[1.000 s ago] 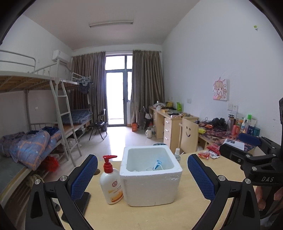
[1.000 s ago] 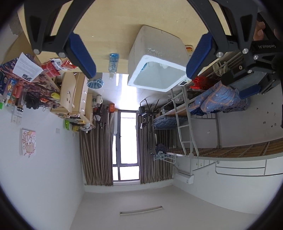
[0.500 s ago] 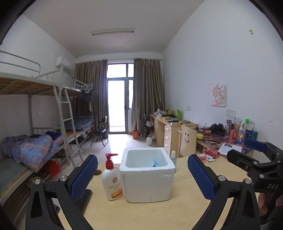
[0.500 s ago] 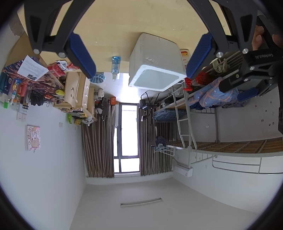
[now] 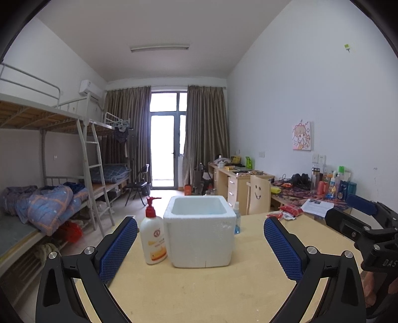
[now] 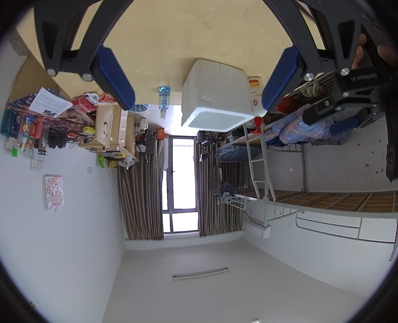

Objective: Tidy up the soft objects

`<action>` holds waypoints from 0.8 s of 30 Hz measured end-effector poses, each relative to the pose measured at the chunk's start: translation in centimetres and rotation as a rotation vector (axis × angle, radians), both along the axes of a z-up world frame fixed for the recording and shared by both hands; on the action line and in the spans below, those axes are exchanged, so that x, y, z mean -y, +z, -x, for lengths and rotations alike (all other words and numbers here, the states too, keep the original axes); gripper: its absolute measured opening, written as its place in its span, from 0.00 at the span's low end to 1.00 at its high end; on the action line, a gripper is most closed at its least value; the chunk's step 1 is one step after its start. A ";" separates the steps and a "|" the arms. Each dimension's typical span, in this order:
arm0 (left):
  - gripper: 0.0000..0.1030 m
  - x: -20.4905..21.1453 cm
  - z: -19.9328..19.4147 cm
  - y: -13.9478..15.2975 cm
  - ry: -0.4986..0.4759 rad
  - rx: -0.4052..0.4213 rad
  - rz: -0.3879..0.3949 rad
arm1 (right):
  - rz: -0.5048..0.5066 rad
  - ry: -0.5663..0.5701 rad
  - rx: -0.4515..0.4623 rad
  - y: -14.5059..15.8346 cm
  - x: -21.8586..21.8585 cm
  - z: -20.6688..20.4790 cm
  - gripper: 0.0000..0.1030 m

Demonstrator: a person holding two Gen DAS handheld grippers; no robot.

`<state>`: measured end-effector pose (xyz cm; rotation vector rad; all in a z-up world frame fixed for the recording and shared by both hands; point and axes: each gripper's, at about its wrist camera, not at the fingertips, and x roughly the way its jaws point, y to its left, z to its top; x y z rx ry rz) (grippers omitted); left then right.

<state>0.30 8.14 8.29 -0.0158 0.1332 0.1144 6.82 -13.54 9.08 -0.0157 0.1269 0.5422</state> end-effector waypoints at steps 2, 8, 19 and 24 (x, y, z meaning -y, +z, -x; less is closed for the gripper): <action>0.99 0.1 0.3 -0.5 0.006 0.005 0.005 | 0.005 -0.015 0.006 -0.6 0.2 0.7 1.00; 0.99 0.0 1.3 -1.8 0.009 0.016 0.026 | 0.000 -0.033 0.002 -1.9 0.6 2.3 1.00; 0.99 0.7 2.8 -5.1 0.000 0.001 0.024 | 0.012 -0.045 -0.031 -4.5 1.3 3.3 1.00; 0.99 1.1 3.2 -6.0 -0.005 -0.004 -0.010 | 0.023 -0.058 -0.022 -5.2 1.3 4.0 1.00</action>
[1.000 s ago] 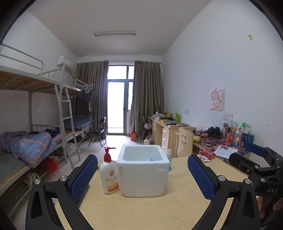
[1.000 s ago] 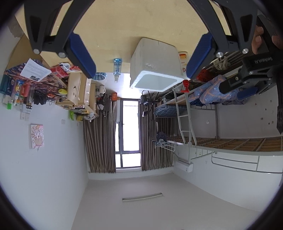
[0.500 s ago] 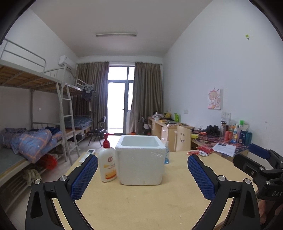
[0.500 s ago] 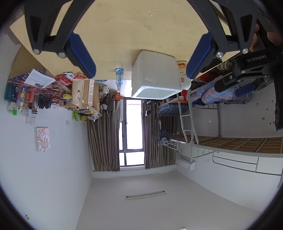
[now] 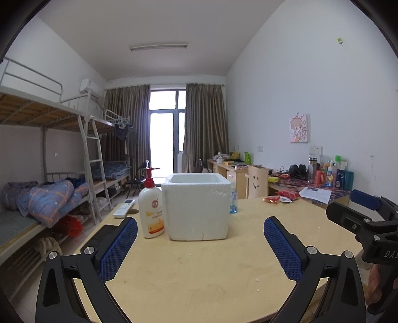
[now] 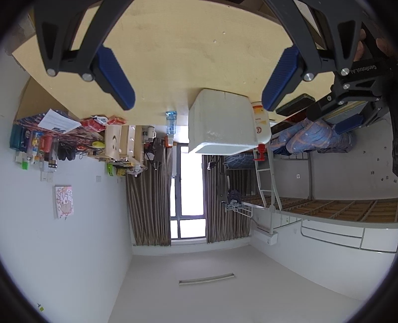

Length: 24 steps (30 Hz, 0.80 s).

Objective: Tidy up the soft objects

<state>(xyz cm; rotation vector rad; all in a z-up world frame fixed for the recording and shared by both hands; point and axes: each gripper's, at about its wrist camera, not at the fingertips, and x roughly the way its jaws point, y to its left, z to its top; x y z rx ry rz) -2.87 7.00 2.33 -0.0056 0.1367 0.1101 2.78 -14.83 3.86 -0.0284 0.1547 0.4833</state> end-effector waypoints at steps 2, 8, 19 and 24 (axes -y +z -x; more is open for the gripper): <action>0.99 0.0 0.2 -0.4 0.001 0.000 0.006 | -0.004 0.003 -0.001 -0.3 0.1 0.1 1.00; 0.99 0.4 0.7 -0.9 0.010 -0.008 -0.008 | -0.015 -0.004 -0.017 -1.0 0.5 0.5 1.00; 0.99 0.9 1.0 -0.5 -0.020 -0.012 -0.019 | -0.024 -0.008 -0.014 -1.0 0.7 0.9 1.00; 0.99 0.8 1.1 -0.4 -0.021 -0.012 -0.010 | -0.022 -0.008 -0.011 -0.9 0.7 1.1 1.00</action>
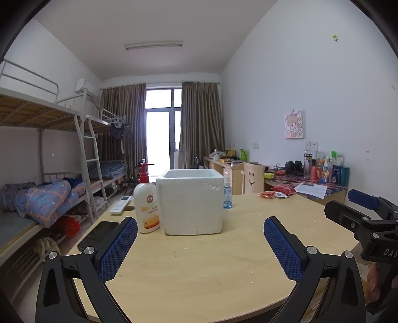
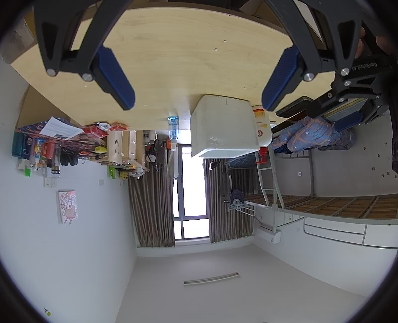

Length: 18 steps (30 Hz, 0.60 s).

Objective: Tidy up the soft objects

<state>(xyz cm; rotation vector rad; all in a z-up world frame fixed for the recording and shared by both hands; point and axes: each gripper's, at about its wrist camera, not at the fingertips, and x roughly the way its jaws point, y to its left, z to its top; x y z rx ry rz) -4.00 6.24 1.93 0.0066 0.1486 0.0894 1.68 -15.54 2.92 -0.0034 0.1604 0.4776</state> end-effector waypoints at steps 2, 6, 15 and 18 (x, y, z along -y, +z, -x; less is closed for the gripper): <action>0.99 -0.1 0.0 0.1 0.005 0.004 0.009 | -0.001 -0.001 -0.001 0.0 0.0 0.0 1.00; 0.99 -0.3 -0.2 0.1 0.002 -0.003 0.016 | -0.005 -0.002 -0.002 0.0 0.1 0.1 1.00; 0.99 -0.5 -0.1 0.0 -0.005 -0.009 0.009 | -0.001 0.000 -0.009 -0.1 0.1 0.0 1.00; 0.99 -0.6 0.0 0.0 -0.003 -0.009 0.011 | -0.001 0.002 -0.011 -0.1 0.2 0.0 1.00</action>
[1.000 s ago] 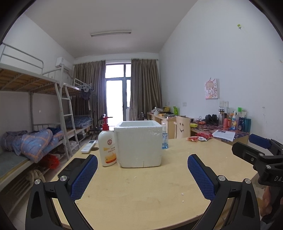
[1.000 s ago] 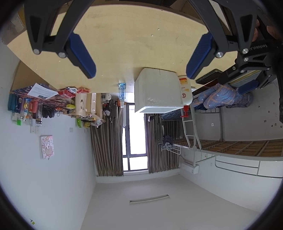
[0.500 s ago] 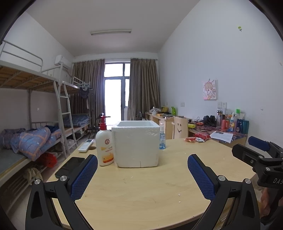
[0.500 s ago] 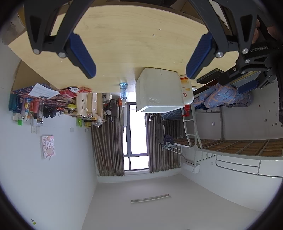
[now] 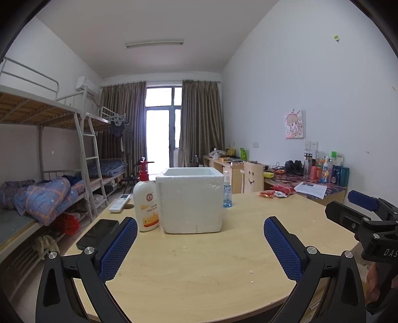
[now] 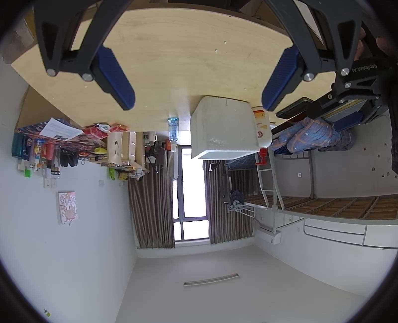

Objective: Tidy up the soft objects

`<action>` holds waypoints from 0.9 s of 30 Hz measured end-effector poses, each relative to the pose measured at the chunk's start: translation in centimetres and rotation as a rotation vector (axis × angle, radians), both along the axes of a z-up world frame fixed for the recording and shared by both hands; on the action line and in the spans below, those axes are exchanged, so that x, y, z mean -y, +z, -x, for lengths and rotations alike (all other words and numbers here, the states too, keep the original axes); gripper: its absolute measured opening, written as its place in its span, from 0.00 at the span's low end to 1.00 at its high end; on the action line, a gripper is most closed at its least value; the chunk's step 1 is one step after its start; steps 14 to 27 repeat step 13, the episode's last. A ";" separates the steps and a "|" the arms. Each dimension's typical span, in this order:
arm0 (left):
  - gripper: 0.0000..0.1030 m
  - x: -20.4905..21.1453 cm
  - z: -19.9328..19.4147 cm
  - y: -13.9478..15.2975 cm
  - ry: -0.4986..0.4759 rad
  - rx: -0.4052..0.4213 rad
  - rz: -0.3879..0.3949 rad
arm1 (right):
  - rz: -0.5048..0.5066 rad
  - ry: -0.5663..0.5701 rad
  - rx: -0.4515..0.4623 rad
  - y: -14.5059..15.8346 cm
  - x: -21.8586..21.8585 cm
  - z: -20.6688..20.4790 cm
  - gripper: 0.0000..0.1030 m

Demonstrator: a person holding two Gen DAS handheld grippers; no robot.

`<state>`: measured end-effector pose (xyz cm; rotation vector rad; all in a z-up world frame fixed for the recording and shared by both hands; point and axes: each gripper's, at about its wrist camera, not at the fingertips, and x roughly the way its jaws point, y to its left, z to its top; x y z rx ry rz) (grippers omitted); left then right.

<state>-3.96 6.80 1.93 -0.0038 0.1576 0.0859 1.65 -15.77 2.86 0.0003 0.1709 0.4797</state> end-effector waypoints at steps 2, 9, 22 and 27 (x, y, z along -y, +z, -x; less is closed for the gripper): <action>0.99 0.0 0.0 0.0 0.003 0.002 -0.001 | 0.002 -0.002 -0.003 0.0 -0.1 -0.1 1.00; 0.99 0.2 -0.1 0.0 -0.002 -0.001 -0.006 | 0.000 0.001 -0.004 0.0 -0.2 -0.2 1.00; 0.99 0.0 0.0 0.0 -0.006 -0.001 0.000 | -0.002 0.003 -0.009 -0.1 -0.1 -0.2 1.00; 0.99 0.0 0.0 0.0 -0.006 -0.001 0.000 | -0.002 0.003 -0.009 -0.1 -0.1 -0.2 1.00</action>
